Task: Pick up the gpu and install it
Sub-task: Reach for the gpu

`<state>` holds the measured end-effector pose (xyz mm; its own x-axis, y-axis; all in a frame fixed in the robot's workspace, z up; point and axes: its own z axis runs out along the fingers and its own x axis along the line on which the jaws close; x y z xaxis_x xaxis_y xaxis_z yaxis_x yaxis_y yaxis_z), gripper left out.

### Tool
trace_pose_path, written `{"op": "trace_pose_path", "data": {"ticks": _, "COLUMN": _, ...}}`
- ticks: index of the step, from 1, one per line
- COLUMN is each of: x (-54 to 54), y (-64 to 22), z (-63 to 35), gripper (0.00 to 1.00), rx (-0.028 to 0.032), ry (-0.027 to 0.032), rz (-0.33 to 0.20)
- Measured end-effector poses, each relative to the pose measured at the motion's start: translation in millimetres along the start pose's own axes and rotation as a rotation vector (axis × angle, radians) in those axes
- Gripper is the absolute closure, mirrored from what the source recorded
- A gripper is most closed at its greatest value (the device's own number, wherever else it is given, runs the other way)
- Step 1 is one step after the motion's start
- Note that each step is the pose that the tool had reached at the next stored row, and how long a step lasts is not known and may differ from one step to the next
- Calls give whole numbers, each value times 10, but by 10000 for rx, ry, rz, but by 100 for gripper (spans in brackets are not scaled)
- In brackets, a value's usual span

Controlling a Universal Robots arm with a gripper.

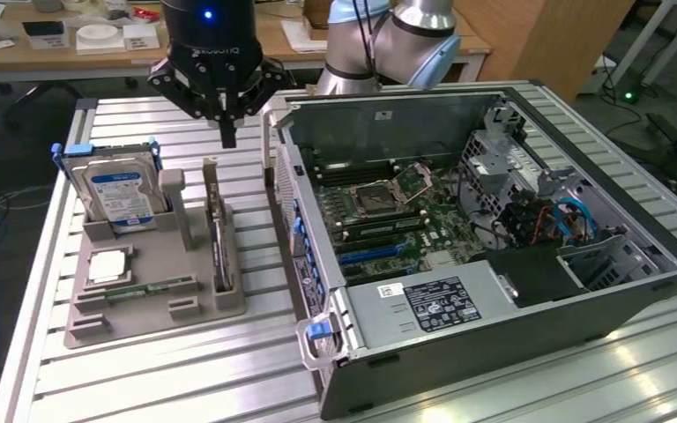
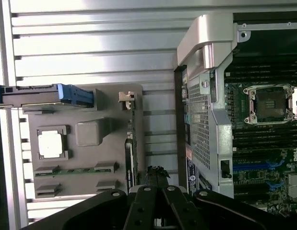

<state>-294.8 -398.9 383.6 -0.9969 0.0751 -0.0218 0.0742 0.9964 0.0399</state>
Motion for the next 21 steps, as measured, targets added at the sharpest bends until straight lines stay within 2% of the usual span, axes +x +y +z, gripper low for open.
{"op": "trace_pose_path", "data": {"ticks": 21, "x": 330, "y": -26, "z": 22, "gripper": 89, "rx": 19, "ry": 11, "rz": 1}}
